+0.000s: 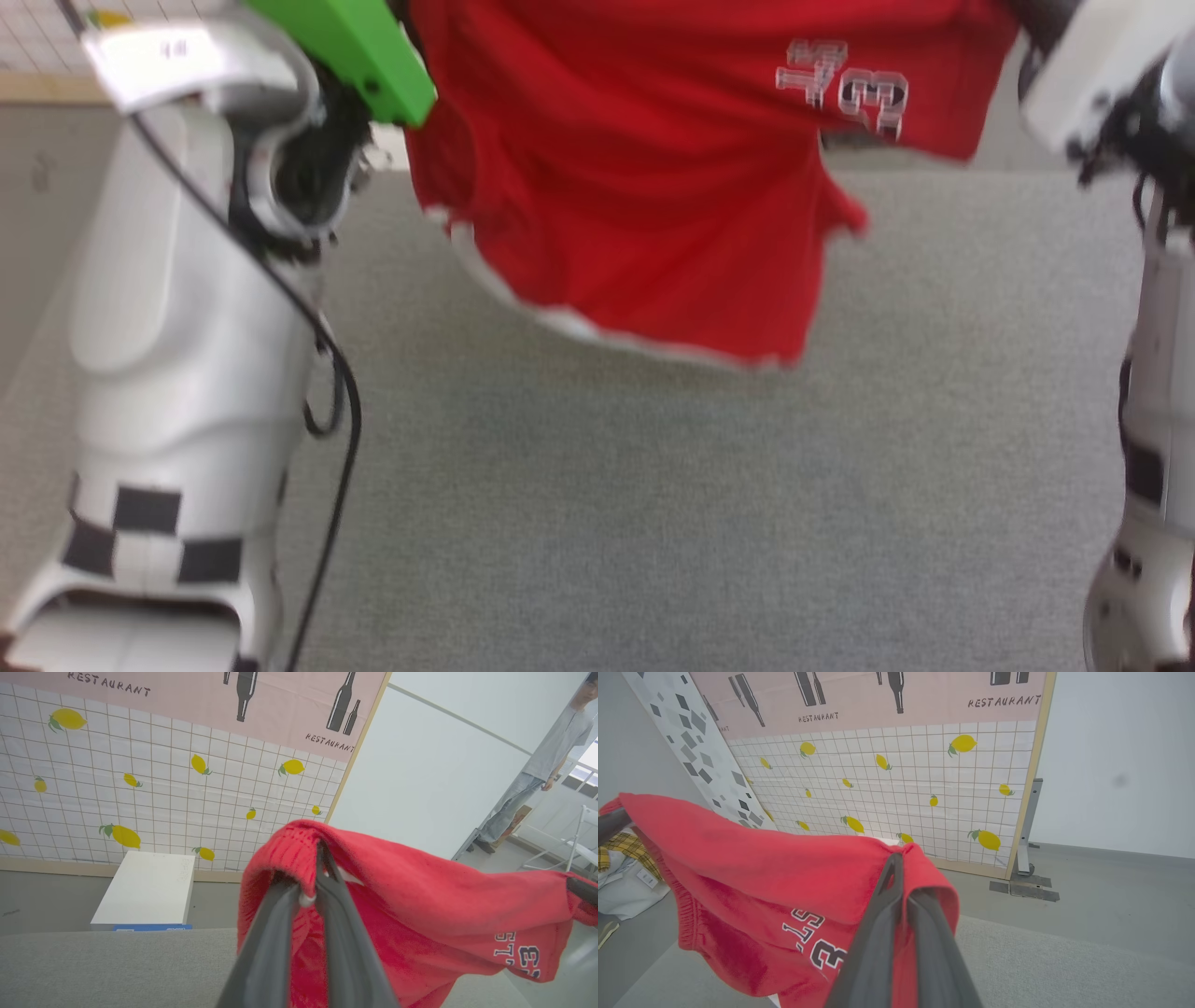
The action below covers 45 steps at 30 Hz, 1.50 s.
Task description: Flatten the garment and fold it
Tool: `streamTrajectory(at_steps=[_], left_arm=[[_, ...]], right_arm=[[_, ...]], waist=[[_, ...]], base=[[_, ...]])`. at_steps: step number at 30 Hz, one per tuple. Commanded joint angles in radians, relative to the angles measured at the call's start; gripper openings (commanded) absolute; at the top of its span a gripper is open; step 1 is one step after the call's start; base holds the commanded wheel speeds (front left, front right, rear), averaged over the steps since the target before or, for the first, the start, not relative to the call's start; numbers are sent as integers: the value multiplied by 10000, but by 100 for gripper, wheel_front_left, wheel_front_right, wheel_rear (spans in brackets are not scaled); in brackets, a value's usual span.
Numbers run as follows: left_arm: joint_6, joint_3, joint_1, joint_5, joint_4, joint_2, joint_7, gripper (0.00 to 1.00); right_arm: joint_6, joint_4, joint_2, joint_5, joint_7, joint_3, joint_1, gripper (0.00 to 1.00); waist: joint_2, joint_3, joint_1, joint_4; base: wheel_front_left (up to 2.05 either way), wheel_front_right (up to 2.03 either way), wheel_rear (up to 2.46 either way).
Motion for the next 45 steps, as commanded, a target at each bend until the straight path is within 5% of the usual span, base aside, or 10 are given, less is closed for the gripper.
streamTrajectory(at_steps=[1,11,18,31,45], left_arm=[[-52,-41,-470,199,216,140,-99,0],[-185,43,-3382,831,2058,237,-1339,0],[-768,-50,-3600,854,3296,57,-2528,0],[-1784,-795,-1483,382,4481,-394,-3511,0],[-1756,-1870,4415,-195,2791,-274,-3907,0]], right_arm=[[-13,244,74,-112,-50,-7,-476,0],[-13,2517,486,-1501,-1697,-297,-4142,0],[-13,3551,549,-1558,-2622,61,-4357,0],[-13,2322,-202,252,-3016,1322,-820,0],[-13,-698,-211,1225,-2113,659,5992,0]], waist=[[0,762,-1,-144],[0,3227,-1,-423],[0,3706,-1,-175],[0,2751,-1,154],[0,166,-1,89]], base=[[0,0,0],[0,0,0],[0,0,0],[0,0,0],[0,0,0]])
